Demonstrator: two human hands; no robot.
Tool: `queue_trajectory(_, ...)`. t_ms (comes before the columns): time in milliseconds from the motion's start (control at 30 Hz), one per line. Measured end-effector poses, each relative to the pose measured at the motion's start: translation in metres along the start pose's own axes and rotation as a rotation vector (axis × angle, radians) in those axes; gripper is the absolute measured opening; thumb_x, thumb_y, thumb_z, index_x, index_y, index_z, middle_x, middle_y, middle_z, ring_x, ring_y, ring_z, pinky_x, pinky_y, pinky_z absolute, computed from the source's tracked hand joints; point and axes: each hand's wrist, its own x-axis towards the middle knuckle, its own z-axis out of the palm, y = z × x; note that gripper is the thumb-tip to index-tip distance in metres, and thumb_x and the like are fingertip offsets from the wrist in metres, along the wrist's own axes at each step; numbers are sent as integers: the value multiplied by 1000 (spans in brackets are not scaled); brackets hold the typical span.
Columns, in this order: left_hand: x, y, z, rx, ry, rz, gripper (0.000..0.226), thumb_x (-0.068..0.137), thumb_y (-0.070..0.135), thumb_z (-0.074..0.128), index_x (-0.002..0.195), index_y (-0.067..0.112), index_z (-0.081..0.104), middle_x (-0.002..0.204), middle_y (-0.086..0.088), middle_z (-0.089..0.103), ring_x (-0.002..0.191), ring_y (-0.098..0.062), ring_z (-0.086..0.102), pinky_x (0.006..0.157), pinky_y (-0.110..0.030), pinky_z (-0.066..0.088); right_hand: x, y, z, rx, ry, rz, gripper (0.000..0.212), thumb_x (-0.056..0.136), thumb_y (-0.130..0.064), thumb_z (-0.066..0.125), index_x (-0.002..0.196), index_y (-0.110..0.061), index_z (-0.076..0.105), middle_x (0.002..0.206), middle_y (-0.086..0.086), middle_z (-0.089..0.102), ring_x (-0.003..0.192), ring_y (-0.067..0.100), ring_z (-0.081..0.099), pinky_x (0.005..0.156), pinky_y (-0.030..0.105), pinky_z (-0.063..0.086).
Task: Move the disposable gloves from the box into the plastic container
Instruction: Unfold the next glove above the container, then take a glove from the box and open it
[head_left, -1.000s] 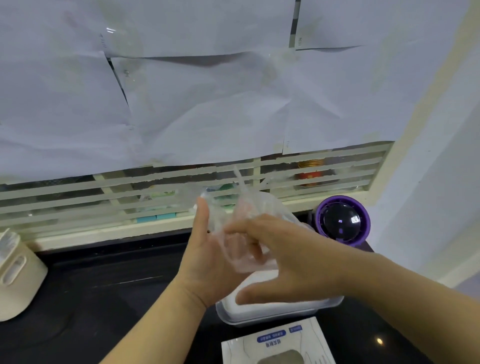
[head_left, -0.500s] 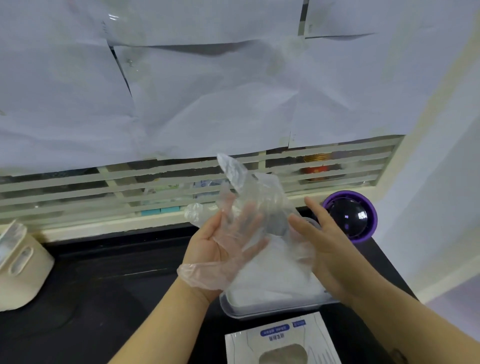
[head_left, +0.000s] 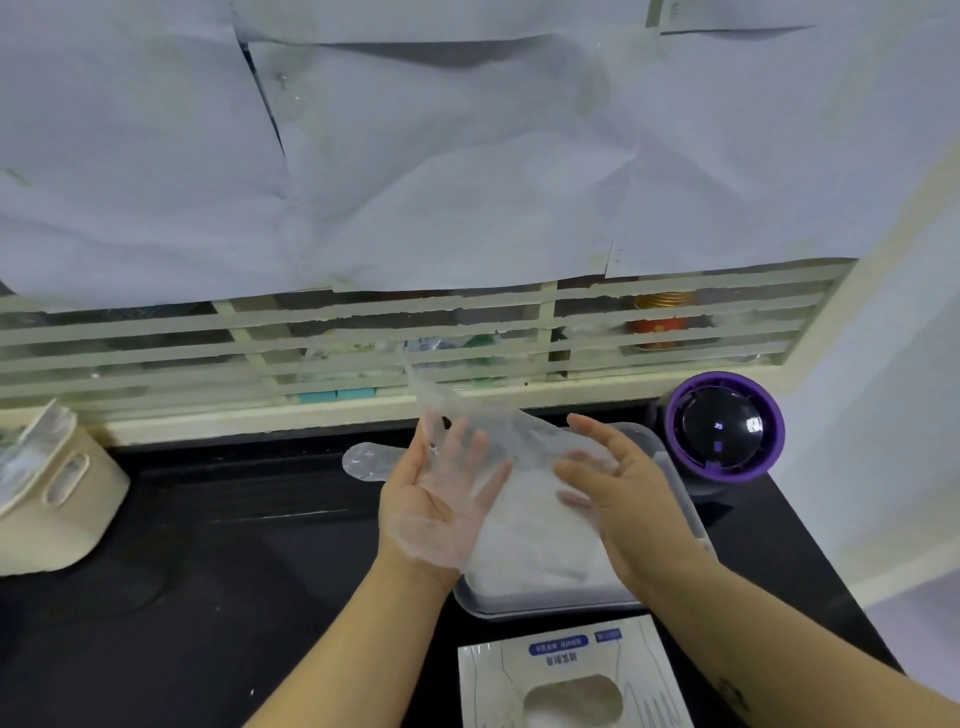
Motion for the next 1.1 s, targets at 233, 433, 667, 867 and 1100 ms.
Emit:
queue_trajectory(233,-13,6,6,52,8,46,32,99,43,39,98,25,65,111,-6,67,98,-26,67,82,-46,58,1,-37,-5,-404,-181,-275,38,89,2,58,102,-33,65,91,-9,73,81,13,67,76,23,56)
queue_trajectory(433,-19,33,5,570,367,545,30,102,24,45,131,30,50,135,4,52,116,-5,54,98,-30,46,30,-51,-45,-869,-395,-230,44,88,-4,62,113,-40,61,79,-4,71,54,24,50,59,23,50)
queue_trajectory(667,-6,4,26,2076,-410,960,33,97,25,46,128,21,56,127,4,55,112,-4,52,98,-21,45,58,-10,-54,-1205,-342,-202,46,90,-2,55,125,-32,57,82,-10,62,58,9,51,63,25,51)
queue_trajectory(867,32,-35,-4,2686,-579,13,48,103,29,42,150,23,34,162,-7,14,147,-26,16,117,-37,17,73,12,-58,-1367,-244,-111,51,93,0,45,138,-24,50,119,5,63,88,17,60,74,19,48)
queue_trajectory(1100,55,-45,-20,2683,-588,-206,51,103,30,42,151,26,30,163,-6,8,147,-28,15,118,-40,21,67,23,-60,-1693,-191,-321,53,93,-1,47,143,-18,41,152,5,29,142,24,19,114,36,22)
